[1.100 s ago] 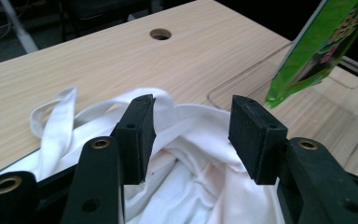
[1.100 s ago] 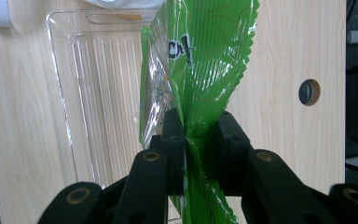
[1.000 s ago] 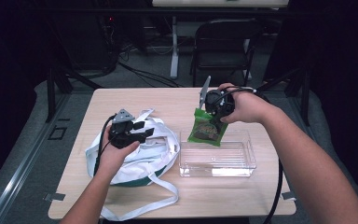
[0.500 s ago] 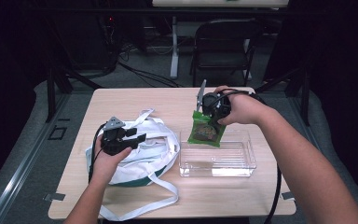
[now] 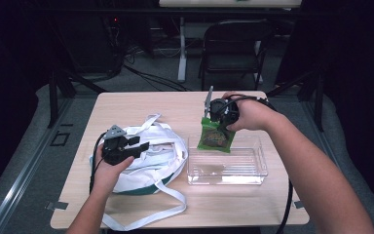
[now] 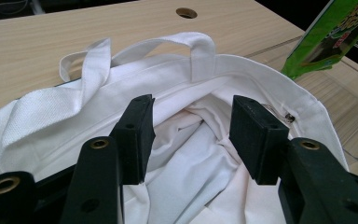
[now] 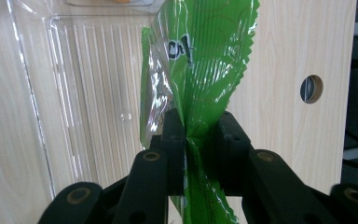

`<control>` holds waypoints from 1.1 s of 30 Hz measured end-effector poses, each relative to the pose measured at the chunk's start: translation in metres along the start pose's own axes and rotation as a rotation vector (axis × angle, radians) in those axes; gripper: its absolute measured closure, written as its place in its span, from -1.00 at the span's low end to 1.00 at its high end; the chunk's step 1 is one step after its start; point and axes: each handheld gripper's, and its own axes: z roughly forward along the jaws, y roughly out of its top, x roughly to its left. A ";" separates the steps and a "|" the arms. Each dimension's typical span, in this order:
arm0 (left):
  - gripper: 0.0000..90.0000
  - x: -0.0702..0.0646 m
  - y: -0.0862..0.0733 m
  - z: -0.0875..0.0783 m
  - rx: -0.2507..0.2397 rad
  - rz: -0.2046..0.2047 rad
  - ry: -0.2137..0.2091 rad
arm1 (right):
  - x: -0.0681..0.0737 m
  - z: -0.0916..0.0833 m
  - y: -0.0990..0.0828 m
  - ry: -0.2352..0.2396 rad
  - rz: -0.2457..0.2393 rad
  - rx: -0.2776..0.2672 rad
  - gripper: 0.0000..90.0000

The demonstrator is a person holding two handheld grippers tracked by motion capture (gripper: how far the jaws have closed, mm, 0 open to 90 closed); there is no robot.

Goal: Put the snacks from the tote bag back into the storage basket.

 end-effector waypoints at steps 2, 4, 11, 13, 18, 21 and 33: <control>0.11 0.000 -0.001 0.000 -0.006 -0.001 -0.001 | -0.001 0.005 0.001 -0.004 -0.006 0.015 0.69; 0.11 0.001 -0.001 -0.001 -0.002 -0.001 0.001 | -0.001 0.006 0.001 -0.005 -0.007 0.019 0.69; 0.11 0.002 -0.003 -0.002 -0.001 -0.002 0.003 | -0.004 0.013 0.004 -0.015 -0.010 0.026 0.69; 0.11 0.002 -0.004 -0.002 -0.005 -0.002 0.003 | -0.005 0.015 0.004 -0.016 -0.012 0.029 0.69; 0.11 0.002 -0.003 -0.002 -0.010 -0.002 0.004 | -0.006 0.020 0.005 -0.015 -0.003 0.021 0.69; 0.11 0.002 -0.004 -0.002 -0.008 -0.001 0.003 | -0.006 0.024 0.005 -0.013 -0.002 0.014 0.68; 0.11 0.002 -0.004 -0.001 -0.008 -0.006 -0.002 | -0.004 0.038 0.012 -0.024 -0.037 0.029 0.68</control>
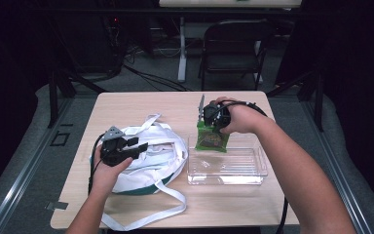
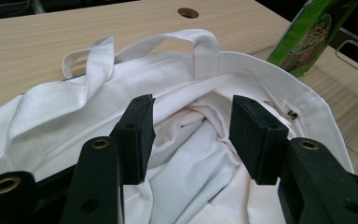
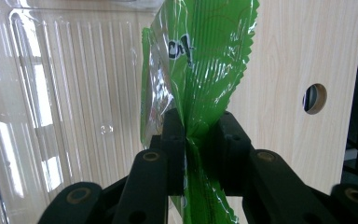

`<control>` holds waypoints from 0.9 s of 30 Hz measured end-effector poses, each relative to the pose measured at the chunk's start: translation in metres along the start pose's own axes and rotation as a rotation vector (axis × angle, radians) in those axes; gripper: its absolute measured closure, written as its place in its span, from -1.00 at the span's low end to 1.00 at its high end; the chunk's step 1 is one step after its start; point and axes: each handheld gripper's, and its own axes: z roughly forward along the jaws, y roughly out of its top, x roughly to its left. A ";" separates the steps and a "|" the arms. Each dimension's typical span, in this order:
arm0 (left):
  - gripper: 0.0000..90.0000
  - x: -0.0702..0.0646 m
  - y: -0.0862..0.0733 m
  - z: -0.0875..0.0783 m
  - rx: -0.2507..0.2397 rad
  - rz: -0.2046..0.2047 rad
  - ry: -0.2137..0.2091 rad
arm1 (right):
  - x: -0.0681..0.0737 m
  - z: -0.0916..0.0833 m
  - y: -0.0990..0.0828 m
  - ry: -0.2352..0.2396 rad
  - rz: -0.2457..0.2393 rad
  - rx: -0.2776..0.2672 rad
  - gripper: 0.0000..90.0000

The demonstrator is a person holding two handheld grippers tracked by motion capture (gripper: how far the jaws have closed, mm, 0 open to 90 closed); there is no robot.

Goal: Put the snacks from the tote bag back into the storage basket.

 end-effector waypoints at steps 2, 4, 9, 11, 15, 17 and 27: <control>0.11 0.000 0.000 0.000 0.000 0.001 -0.001 | 0.001 0.001 0.003 -0.001 -0.004 0.002 0.68; 0.11 0.000 0.000 -0.001 -0.002 0.002 0.001 | 0.002 0.003 0.006 -0.002 -0.010 -0.004 0.68; 0.11 0.001 0.000 -0.001 -0.003 0.001 0.001 | 0.002 0.008 0.012 -0.005 -0.033 0.009 0.68; 0.11 0.001 0.000 -0.001 -0.004 0.001 0.000 | 0.002 0.010 0.014 -0.006 -0.025 -0.003 0.68; 0.11 0.001 0.000 -0.001 -0.003 0.001 0.001 | 0.002 0.015 0.016 -0.007 -0.029 0.005 0.68; 0.11 0.001 0.000 -0.001 -0.004 0.001 0.001 | 0.002 0.016 0.017 -0.009 -0.031 0.004 0.68; 0.11 0.001 0.000 -0.002 -0.002 -0.001 0.003 | 0.002 0.021 0.023 -0.013 -0.045 0.002 0.68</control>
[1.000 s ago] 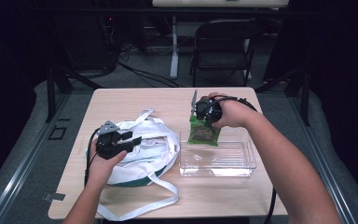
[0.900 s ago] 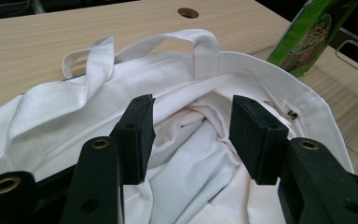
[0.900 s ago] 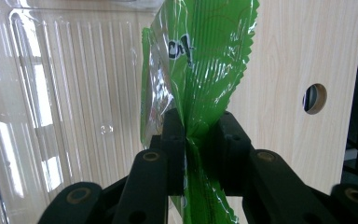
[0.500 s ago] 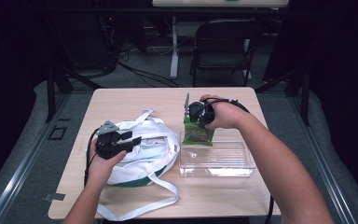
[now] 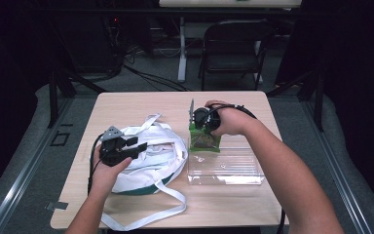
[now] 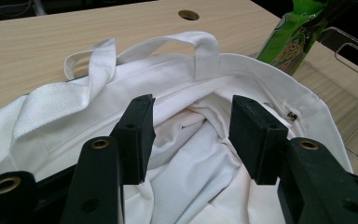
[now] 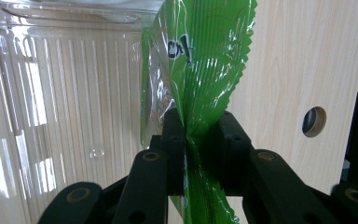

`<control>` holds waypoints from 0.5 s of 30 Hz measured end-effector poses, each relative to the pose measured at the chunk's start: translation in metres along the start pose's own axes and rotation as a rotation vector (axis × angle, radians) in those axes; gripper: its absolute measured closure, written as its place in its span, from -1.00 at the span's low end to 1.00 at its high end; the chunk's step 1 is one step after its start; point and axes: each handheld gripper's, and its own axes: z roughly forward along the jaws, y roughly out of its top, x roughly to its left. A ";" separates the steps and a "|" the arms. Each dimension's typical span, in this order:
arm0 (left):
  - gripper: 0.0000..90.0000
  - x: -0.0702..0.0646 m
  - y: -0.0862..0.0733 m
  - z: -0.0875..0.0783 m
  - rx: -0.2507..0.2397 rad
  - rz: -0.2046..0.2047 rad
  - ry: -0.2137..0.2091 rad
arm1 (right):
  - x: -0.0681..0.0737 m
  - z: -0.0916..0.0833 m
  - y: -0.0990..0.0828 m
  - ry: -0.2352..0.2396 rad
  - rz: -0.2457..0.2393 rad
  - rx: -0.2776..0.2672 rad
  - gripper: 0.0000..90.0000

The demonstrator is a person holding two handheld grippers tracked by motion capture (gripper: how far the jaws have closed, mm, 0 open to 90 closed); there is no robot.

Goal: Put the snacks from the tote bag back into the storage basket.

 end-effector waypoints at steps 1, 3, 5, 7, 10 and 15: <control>0.11 0.000 0.000 0.000 0.000 0.000 0.000 | 0.000 0.001 0.000 0.000 0.002 -0.002 0.68; 0.12 0.000 0.000 0.000 0.001 0.000 0.000 | 0.001 0.002 0.001 0.002 0.001 0.001 0.68; 0.12 0.000 0.000 0.000 0.000 -0.002 -0.002 | 0.001 0.004 0.002 0.003 -0.006 0.004 0.68; 0.12 0.000 0.000 0.000 -0.002 -0.004 -0.001 | 0.001 0.006 0.002 0.001 -0.007 0.005 0.68; 0.12 0.000 0.000 0.000 -0.001 -0.003 0.002 | 0.000 0.006 0.002 -0.001 -0.004 0.004 0.65; 0.12 0.001 -0.001 0.000 -0.005 -0.005 0.006 | -0.001 0.008 0.000 -0.003 0.005 0.005 0.54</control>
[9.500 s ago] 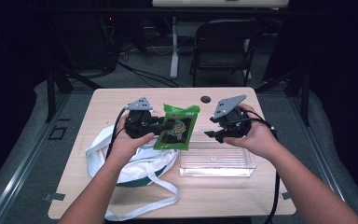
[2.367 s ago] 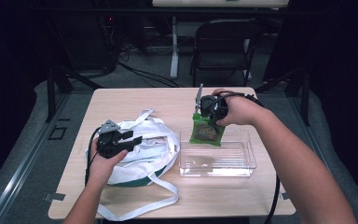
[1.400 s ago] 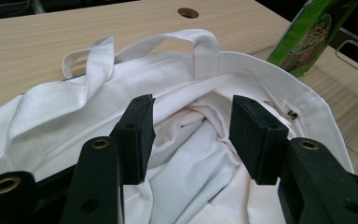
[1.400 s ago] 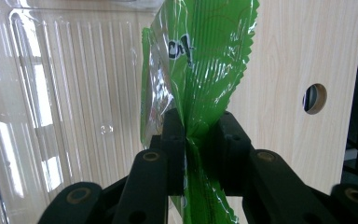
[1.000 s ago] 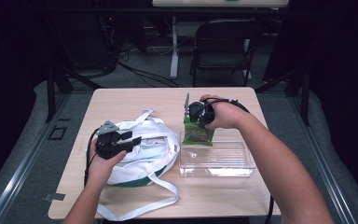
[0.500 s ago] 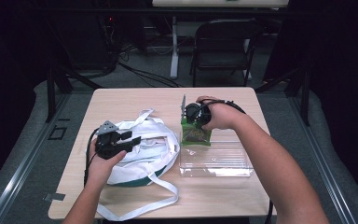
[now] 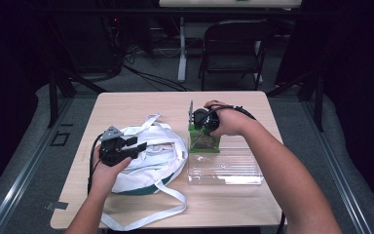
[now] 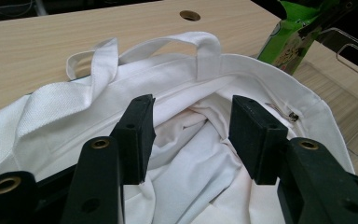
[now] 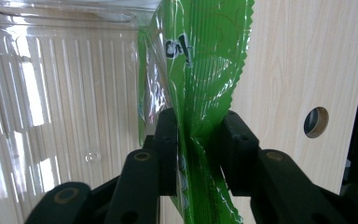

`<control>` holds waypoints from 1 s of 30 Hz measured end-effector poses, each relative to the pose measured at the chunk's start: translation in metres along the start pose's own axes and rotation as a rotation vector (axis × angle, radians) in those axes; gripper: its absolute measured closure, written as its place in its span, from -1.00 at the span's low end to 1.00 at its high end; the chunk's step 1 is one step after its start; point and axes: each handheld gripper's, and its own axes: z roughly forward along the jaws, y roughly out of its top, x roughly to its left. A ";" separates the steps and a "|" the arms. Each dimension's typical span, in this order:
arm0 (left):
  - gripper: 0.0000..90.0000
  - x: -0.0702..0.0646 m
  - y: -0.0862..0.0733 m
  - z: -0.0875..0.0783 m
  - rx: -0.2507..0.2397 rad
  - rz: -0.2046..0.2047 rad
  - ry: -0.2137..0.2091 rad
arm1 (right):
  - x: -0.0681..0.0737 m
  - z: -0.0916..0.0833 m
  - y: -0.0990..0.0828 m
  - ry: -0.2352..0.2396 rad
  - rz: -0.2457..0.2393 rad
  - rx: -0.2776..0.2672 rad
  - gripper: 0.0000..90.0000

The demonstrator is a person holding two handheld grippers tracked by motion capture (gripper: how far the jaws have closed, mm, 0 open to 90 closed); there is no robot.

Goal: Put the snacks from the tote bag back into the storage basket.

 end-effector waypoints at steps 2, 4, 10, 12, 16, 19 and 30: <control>0.12 0.000 0.000 0.001 0.001 -0.002 0.000 | 0.000 0.000 -0.001 -0.003 0.003 0.002 0.51; 0.12 -0.001 0.000 0.001 0.001 0.000 -0.001 | 0.000 0.000 -0.001 -0.007 0.002 0.004 0.45; 0.11 0.000 0.000 0.000 -0.001 -0.007 0.000 | 0.000 0.003 -0.007 -0.002 0.037 -0.032 0.27; 0.12 0.001 0.000 -0.001 -0.002 -0.007 0.002 | 0.000 0.003 -0.008 0.001 0.045 -0.032 0.22; 0.11 0.001 -0.001 -0.001 -0.004 -0.011 0.004 | -0.001 0.004 -0.011 -0.006 0.050 -0.038 0.15; 0.11 0.001 -0.001 0.000 0.000 -0.016 -0.001 | -0.002 0.003 -0.012 -0.006 0.056 -0.050 0.09; 0.11 0.002 -0.001 0.001 -0.008 -0.020 -0.001 | -0.003 0.000 -0.014 -0.012 0.072 -0.071 -0.01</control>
